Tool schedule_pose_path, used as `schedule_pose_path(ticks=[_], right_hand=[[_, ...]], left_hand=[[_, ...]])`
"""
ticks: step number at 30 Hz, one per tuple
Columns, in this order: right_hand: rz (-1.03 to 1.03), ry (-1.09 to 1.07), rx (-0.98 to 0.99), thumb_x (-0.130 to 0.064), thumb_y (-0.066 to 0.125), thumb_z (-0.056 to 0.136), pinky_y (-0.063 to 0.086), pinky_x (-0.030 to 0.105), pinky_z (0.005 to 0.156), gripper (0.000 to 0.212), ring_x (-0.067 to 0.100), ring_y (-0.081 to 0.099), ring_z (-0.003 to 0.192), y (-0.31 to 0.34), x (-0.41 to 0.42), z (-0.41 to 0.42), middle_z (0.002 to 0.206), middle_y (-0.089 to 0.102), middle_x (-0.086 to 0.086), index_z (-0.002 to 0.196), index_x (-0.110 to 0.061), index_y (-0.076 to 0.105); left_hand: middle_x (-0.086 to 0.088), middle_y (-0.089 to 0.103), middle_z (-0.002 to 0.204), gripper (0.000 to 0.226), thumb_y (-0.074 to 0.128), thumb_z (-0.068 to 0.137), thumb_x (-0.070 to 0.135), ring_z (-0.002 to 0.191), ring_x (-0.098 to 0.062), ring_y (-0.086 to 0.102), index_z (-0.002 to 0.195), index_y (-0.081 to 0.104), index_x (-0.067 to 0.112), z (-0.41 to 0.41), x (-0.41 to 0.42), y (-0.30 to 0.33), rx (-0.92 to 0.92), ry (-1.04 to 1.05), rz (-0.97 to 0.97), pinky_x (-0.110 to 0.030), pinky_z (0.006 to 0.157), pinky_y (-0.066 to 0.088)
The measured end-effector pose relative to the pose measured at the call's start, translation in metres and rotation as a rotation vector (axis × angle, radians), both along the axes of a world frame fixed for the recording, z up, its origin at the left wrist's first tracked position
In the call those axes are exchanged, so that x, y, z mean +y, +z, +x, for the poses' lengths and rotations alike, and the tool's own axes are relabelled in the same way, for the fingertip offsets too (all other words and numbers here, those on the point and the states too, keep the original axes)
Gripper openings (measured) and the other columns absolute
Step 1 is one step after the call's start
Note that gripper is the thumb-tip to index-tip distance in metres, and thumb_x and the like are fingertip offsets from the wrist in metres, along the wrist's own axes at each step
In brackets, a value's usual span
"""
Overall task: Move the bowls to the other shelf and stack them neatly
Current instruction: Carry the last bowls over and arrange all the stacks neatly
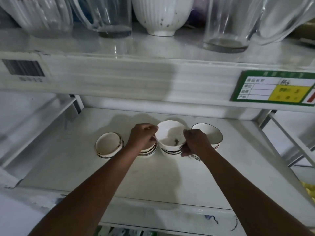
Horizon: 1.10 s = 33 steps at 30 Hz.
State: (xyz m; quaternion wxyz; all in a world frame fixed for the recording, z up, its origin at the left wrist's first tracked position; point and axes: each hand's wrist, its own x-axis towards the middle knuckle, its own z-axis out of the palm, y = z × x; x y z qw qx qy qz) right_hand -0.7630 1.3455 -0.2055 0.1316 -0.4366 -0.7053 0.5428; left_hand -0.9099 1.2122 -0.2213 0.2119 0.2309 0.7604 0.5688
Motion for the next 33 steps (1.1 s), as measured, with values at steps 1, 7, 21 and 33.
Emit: schedule_pose_path(ticks=[1,7,21,33], right_hand=[[-0.004,-0.024,0.015,-0.021,0.041,0.102,0.052,0.015,0.061,0.035,0.018,0.073,0.054,0.004,0.001,-0.004,0.070,0.072,0.022,0.079,-0.003,0.061],[0.084,-0.033,-0.124,-0.002,0.039,0.091,0.047,0.014,0.045,0.015,0.022,0.060,0.045,0.004,0.001,-0.021,0.067,0.067,0.021,0.091,0.002,0.053],[0.185,-0.058,-0.093,-0.008,0.039,0.097,0.048,0.028,0.031,0.021,0.024,0.056,0.029,-0.016,0.003,-0.022,0.083,0.066,0.030,0.112,-0.001,0.052],[0.471,-0.006,-0.263,-0.032,0.045,0.099,0.042,0.019,0.039,0.025,0.017,0.060,0.032,-0.020,0.000,-0.024,0.064,0.069,0.013,0.107,-0.009,0.051]], left_hand=[[0.003,0.067,0.061,0.020,0.067,0.062,0.044,0.068,-0.020,0.065,0.069,0.074,0.028,-0.006,0.006,-0.004,0.003,-0.012,0.005,-0.044,0.078,0.057],[-0.002,0.060,0.072,0.032,0.063,0.065,0.035,0.071,-0.016,0.055,0.088,0.073,0.015,-0.016,0.034,-0.023,0.077,-0.007,-0.072,-0.038,0.079,0.052],[-0.013,0.071,0.102,0.025,0.058,0.083,0.005,0.095,-0.032,0.065,0.103,0.071,0.010,-0.066,-0.069,-0.046,0.465,0.366,-0.261,-0.034,0.084,0.049],[-0.017,0.056,0.084,0.031,0.059,0.092,0.040,0.061,-0.028,0.061,0.098,0.052,0.011,-0.098,-0.146,-0.093,-0.538,0.352,-0.214,-0.035,0.063,0.052]])
